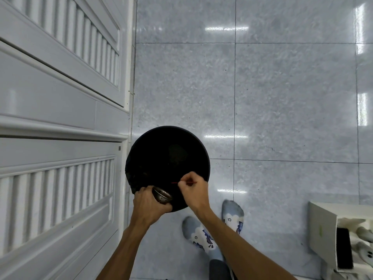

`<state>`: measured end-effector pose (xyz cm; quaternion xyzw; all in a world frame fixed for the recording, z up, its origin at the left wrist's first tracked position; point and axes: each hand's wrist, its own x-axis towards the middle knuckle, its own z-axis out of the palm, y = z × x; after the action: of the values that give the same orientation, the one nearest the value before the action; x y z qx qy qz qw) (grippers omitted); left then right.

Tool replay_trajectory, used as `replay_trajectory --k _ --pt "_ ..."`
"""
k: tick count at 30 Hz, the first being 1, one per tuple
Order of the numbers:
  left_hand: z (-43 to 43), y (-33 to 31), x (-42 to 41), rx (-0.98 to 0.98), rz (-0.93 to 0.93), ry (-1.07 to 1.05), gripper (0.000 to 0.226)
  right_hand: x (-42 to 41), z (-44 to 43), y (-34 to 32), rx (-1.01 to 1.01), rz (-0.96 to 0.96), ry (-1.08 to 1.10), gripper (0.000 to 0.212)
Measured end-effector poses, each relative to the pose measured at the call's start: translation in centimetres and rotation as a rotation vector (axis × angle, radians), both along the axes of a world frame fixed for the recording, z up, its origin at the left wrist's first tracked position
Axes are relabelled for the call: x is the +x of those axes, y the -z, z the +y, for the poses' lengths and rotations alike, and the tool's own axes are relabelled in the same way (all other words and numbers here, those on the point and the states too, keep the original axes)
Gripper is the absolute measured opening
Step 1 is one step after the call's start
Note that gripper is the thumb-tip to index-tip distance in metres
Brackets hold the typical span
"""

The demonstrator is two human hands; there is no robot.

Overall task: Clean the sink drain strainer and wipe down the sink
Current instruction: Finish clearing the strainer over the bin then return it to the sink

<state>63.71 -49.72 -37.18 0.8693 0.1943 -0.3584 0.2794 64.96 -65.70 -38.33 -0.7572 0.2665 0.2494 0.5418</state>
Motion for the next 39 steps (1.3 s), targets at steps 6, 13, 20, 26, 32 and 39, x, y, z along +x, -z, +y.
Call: replay_trajectory --k 6,13,20,26,32,39 --pt "-0.2 -0.4 -0.1 -0.014 0.002 0.0 0.048 -0.2 -0.1 -0.3 0.089 0.038 -0.289 0.014" --pt "-0.9 -2.8 -0.3 0.0 -0.044 -0.1 0.059 0.6 -2.0 -2.9 -0.047 -0.077 0.002 0.014" --pt "-2.2 -15.4 -0.9 -0.096 -0.259 -0.283 0.067 2.0 -5.4 -16.0 -0.05 -0.205 -0.057 0.016" --pt "-3.1 -33.3 -0.5 -0.142 -0.487 -0.362 0.065 3.1 -5.8 -34.7 -0.022 -0.34 -0.249 0.016" --pt "-3.5 -49.1 -3.1 -0.185 -0.689 -0.509 0.074 2.5 -5.1 -51.2 0.036 -0.513 -0.322 0.017" --pt "0.4 -61.9 -11.3 -0.086 -0.988 -0.786 0.072 -1.3 0.7 -63.1 0.164 -0.691 -0.557 0.023"
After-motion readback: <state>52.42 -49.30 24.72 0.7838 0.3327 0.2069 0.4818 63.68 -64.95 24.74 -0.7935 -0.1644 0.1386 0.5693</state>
